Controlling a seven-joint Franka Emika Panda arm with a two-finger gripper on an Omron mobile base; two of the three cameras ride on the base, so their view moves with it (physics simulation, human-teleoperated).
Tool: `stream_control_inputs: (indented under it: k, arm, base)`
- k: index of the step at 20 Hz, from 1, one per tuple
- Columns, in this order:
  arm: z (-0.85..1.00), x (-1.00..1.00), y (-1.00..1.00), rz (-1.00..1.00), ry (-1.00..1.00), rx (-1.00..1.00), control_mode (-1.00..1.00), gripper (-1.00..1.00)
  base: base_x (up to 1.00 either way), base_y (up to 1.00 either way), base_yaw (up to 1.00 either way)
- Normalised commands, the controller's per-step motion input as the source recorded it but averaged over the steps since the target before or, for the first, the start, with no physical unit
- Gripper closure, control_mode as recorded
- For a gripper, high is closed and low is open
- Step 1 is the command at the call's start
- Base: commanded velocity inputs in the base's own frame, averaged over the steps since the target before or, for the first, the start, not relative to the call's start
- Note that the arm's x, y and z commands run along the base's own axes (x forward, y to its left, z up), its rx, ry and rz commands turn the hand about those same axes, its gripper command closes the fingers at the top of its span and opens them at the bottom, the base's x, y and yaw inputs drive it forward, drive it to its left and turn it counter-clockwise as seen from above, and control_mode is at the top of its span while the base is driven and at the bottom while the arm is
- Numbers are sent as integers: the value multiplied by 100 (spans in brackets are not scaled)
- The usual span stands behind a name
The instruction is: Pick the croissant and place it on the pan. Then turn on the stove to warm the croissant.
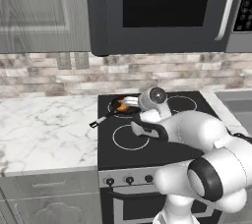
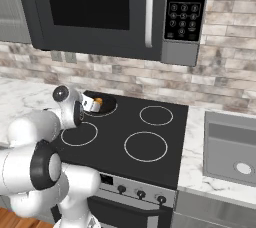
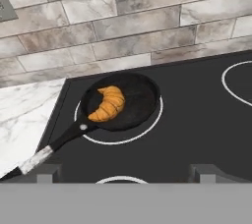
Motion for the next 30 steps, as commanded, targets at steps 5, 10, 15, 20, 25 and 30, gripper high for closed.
stream_control_inputs:
  k: [5, 10, 15, 20, 25, 30]
  arm:
    - [72, -48, 0, 0, -5, 0, -100, -100]
    - [60, -55, 0, 0, -5, 0, -100, -100]
    - [10, -78, 4, 0, -8, 0, -100, -100]
    - [0, -75, 10, 0, -9, -3, -100, -100]
    - [22, -70, 0, 0, -10, 0, -100, -100]
    - [21, -70, 0, 0, -11, 0, -100, -100]
  base:
    - [0, 0, 0]
    - [0, 0, 0]
    - [0, 0, 0]
    - [0, 0, 0]
    - [0, 0, 0]
    - [0, 0, 0]
